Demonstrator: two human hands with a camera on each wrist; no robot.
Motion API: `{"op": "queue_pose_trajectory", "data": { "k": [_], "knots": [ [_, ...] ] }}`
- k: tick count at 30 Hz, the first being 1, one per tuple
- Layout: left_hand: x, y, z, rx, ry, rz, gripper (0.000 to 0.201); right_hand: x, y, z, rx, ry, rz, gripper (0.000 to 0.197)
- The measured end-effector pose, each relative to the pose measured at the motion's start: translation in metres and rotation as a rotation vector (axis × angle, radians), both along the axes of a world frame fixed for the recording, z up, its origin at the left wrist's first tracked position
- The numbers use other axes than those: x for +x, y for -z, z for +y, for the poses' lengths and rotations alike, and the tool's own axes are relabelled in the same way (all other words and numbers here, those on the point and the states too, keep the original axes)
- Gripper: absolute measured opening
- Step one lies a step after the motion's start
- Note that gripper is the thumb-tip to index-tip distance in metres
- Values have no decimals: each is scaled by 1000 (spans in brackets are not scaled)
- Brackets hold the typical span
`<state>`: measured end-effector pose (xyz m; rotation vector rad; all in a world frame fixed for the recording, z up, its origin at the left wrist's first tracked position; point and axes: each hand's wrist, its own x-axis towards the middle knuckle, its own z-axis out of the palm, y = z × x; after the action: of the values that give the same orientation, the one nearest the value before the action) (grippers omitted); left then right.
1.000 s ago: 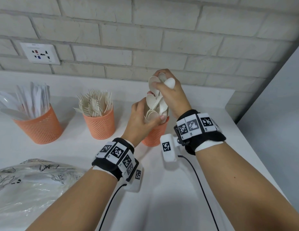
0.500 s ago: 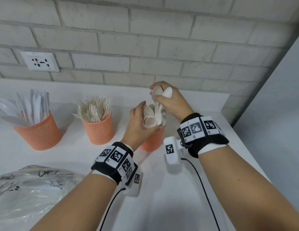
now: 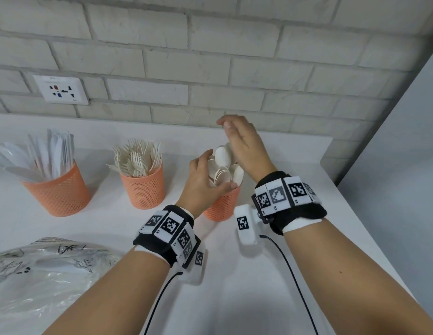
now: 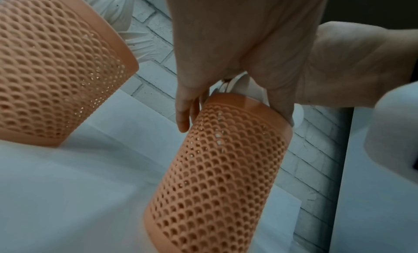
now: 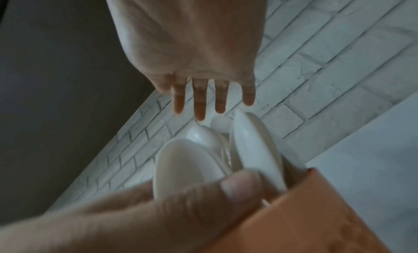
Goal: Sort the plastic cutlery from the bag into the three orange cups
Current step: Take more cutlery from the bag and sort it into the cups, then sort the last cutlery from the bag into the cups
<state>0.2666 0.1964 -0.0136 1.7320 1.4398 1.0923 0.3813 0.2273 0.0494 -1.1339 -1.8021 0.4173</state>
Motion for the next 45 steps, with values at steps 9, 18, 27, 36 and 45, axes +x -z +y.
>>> {"op": "queue_pose_trajectory", "data": {
  "k": [9,18,27,36,45],
  "knots": [
    [-17,-42,-30,-27,-25,160,99,-7,5,-10,-170,83,-512,45],
    [-165,-88,-125,-83,-218,304,25,-101,-13,-100,-25,-426,-355,20],
    [-261,-28,-149,-674,-110,844,32,-213,51,-150,-440,-643,-660,33],
    [-246,1,-132,-368,6,689,48,-224,83,-142,-436,-265,-1087,38],
    [-234,-4,-126,-202,120,242,56,-189,81,-130,-479,-124,-1135,30]
  ]
}}
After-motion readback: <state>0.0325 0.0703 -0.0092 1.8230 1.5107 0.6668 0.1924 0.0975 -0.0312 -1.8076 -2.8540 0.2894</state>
